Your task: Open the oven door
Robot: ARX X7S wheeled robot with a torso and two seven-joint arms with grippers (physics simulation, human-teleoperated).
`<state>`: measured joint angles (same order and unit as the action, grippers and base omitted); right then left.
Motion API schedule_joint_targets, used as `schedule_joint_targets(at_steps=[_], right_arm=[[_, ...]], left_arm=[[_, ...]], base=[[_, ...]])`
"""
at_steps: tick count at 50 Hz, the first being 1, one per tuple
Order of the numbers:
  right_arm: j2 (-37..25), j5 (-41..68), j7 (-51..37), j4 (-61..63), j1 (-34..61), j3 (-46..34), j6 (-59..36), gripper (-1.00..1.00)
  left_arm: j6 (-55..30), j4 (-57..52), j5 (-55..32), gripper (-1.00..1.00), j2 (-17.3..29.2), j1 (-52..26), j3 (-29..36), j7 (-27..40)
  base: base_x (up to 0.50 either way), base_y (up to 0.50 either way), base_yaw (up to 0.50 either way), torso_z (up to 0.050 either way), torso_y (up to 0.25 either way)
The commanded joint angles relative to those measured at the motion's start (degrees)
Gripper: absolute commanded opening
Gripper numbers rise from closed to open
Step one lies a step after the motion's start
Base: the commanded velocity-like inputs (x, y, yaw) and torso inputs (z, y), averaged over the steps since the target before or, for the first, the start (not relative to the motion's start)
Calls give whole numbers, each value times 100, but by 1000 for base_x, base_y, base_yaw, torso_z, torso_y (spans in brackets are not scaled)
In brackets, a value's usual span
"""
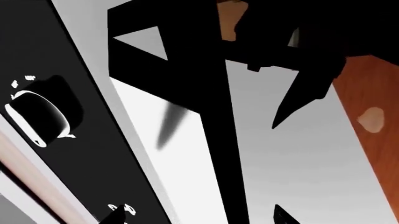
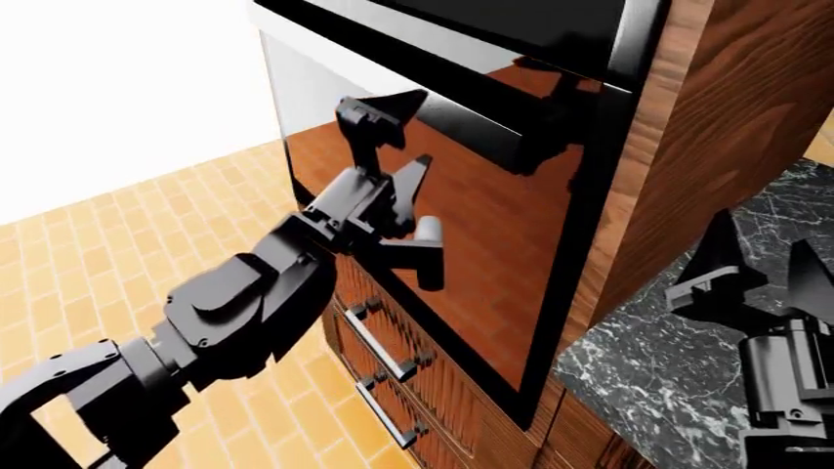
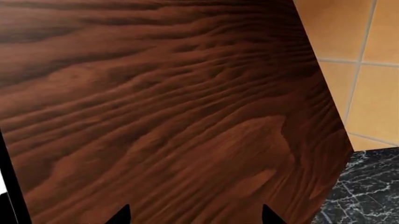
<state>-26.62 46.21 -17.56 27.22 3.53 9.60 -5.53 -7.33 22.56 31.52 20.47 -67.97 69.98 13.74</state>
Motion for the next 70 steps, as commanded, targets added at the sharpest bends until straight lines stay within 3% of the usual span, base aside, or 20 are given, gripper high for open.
schedule_joint_targets(at_steps=[1,41,42,70], right_arm=[[12,-41,28,-77,22,-38,25,100],[9,-55,105,-249,69,-98,78,100],[10,-57,104,-246,69,-102,77,100],[-35,-27,76,-230,67,-85,81,100]], left_arm=[[333,422,-117,100,-145,-193,10,52],[983,1807,-234,100,-750,-697,186,79],[968,1795,-228,-100,-742,-692,187,79],[896,1622,-233,-100,-649,-596,199,18]], base=[[0,0,0,0,0],[0,0,0,0,0],[0,0,0,0,0],[0,1,0,0,0]])
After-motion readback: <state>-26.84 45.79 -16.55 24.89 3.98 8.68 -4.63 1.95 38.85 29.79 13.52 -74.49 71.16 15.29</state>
